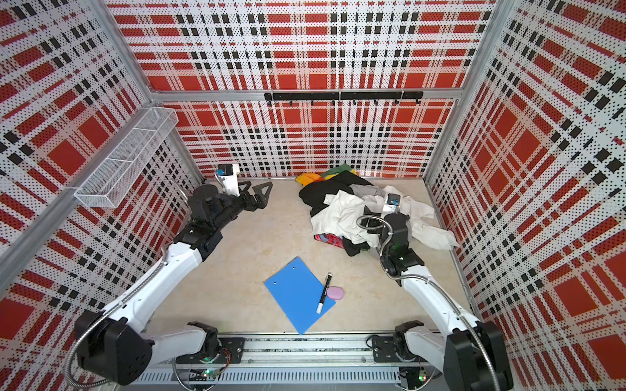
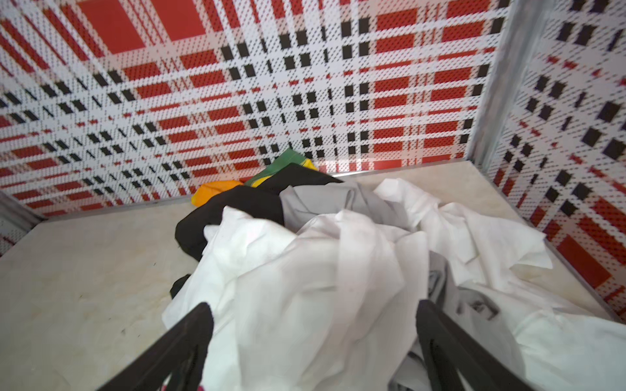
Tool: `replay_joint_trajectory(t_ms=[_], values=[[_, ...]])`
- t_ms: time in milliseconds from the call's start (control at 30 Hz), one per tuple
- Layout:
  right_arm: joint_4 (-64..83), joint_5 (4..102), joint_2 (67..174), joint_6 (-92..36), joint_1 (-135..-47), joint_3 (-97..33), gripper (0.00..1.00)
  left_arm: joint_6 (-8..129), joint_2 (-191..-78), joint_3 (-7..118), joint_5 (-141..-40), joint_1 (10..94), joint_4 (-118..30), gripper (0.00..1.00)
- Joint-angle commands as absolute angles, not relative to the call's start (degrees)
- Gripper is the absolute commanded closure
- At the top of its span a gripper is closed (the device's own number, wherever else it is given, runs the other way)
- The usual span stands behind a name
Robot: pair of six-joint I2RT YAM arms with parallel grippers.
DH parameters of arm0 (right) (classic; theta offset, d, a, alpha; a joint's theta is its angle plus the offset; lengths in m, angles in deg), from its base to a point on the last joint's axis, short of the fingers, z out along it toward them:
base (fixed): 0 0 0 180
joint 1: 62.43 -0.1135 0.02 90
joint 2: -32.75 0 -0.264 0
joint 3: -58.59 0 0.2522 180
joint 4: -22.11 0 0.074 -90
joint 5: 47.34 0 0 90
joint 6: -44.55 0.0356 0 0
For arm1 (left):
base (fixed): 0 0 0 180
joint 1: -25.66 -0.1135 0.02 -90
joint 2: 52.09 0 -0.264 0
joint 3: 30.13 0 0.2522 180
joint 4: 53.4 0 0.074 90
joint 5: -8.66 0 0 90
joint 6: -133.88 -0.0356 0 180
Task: Pick out a specific cloth from the pile
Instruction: 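Move the right gripper over the white shirt while the left gripper raises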
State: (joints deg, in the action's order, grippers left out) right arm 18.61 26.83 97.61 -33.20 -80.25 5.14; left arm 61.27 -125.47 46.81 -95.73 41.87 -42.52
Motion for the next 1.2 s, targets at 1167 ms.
replay_joint_trajectory(t_ms=[1167], values=[[-8.52, 28.55, 123.17, -39.03, -95.0, -21.31, 0.0, 57.42, -124.18, 48.41, -117.6, 32.15, -35.15, 0.01]])
